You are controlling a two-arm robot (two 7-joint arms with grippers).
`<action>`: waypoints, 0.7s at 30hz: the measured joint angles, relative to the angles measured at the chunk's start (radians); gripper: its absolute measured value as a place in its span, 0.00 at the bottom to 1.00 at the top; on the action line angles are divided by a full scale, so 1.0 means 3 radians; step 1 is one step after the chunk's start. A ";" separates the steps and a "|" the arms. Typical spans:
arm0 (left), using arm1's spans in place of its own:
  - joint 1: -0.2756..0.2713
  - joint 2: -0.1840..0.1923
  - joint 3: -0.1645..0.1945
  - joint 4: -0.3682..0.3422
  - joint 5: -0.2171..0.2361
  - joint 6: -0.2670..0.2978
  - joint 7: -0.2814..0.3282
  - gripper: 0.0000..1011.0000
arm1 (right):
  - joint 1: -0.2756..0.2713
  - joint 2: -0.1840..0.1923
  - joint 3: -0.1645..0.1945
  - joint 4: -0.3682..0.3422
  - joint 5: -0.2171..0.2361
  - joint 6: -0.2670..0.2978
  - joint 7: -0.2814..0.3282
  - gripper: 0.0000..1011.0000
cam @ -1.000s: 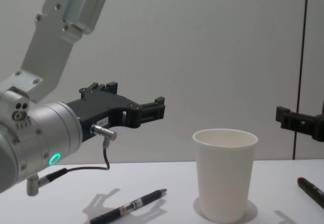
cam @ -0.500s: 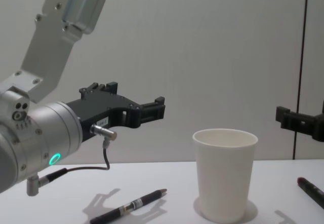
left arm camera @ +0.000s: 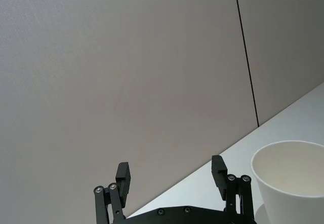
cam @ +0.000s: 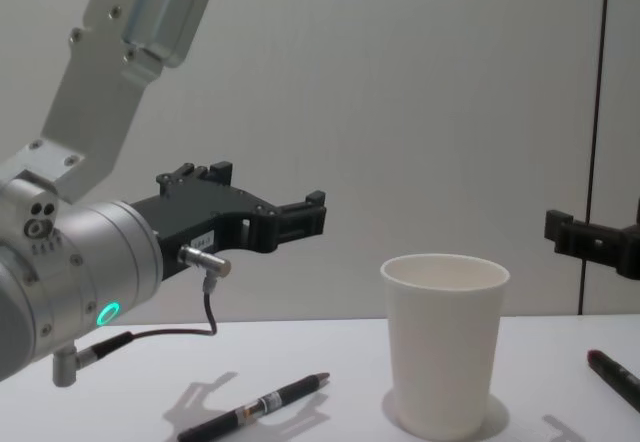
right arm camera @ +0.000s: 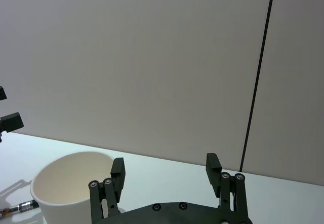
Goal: Place the pen into the pen holder.
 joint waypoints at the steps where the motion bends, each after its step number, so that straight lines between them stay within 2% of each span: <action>1: 0.0000 0.0000 0.0000 0.0000 0.0000 0.0000 0.0000 0.99 | 0.0000 0.0000 0.0000 0.0000 0.0000 0.0000 0.0000 0.99; 21: 0.0000 0.0000 0.0000 0.0000 0.0000 0.0000 0.0000 0.99 | 0.0000 0.0000 0.0000 0.0000 0.0000 0.0000 0.0000 0.99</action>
